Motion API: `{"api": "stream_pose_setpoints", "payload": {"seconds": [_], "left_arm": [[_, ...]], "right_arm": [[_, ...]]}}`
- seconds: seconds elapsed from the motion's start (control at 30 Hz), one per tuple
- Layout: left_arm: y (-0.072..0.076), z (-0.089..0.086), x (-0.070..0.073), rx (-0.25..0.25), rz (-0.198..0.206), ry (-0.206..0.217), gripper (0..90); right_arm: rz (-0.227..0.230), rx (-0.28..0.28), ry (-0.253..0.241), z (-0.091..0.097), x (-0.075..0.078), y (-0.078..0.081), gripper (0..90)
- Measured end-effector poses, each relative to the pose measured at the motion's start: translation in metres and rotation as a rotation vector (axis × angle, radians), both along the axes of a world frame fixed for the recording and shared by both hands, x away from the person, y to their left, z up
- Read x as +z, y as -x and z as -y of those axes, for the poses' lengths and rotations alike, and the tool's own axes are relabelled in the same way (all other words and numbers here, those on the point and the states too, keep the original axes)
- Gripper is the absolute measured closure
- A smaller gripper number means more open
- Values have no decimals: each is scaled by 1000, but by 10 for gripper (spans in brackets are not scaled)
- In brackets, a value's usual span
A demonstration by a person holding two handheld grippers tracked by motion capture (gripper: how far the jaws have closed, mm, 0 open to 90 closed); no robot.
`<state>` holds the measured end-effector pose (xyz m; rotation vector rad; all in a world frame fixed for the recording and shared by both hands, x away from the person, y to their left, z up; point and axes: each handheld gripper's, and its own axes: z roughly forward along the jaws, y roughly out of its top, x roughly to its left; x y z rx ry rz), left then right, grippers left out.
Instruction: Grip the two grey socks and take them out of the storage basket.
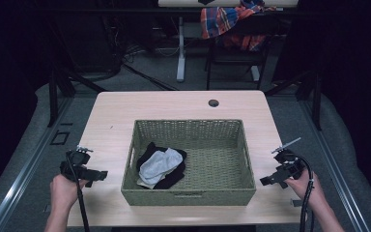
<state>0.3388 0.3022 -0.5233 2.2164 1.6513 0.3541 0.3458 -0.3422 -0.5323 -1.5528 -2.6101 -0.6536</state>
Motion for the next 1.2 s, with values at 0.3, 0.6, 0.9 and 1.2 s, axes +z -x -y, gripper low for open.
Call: {"api": "stream_pose_setpoints", "payload": {"seconds": [0.3,0.6,0.9,1.2], "left_arm": [[3,0,2,-4,16,4,1],[3,3,6,-4,28,8,1],[5,6,12,-9,33,0,1],[7,6,24,-7,55,33,1]], "right_arm": [[-1,14,19,-1,2,1,13],[-26,39,15,-1,2,-1,14],[-23,38,19,-3,1,-3,13],[-19,45,46,-2,2,-2,13]]}}
